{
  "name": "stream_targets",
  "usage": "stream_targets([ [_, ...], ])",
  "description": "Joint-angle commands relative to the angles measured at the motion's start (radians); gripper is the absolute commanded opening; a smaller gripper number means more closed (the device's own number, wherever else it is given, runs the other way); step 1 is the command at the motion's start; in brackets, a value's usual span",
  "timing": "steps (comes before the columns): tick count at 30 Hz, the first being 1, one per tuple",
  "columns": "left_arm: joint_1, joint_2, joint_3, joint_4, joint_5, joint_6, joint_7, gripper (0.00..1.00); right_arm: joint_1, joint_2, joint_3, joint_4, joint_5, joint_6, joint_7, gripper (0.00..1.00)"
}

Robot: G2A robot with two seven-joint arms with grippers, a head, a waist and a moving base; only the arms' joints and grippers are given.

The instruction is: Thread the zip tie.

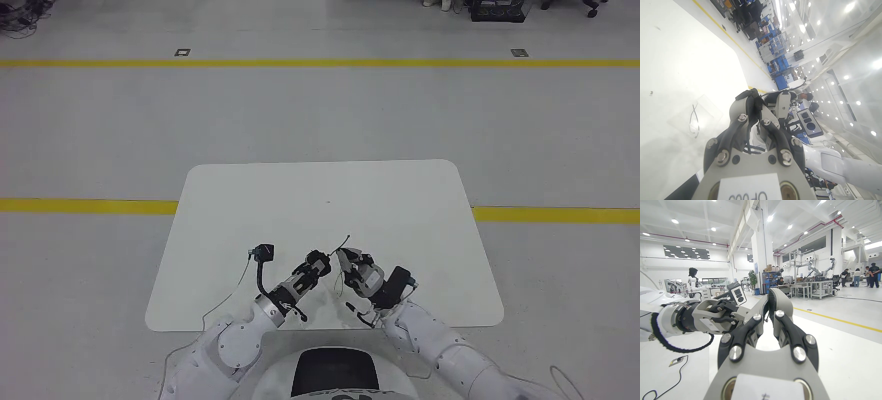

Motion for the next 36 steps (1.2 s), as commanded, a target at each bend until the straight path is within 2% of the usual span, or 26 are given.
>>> stream_targets([
  [1,0.000,0.000,0.000,0.000,0.000,0.000,0.000,0.00,0.001,-0.002,0.001,0.003,-0.001,0.000,0.000,0.00],
  [36,0.000,0.000,0.000,0.000,0.000,0.000,0.000,0.00,0.006,-0.013,0.000,0.022,-0.005,0.000,-0.001,0.00],
])
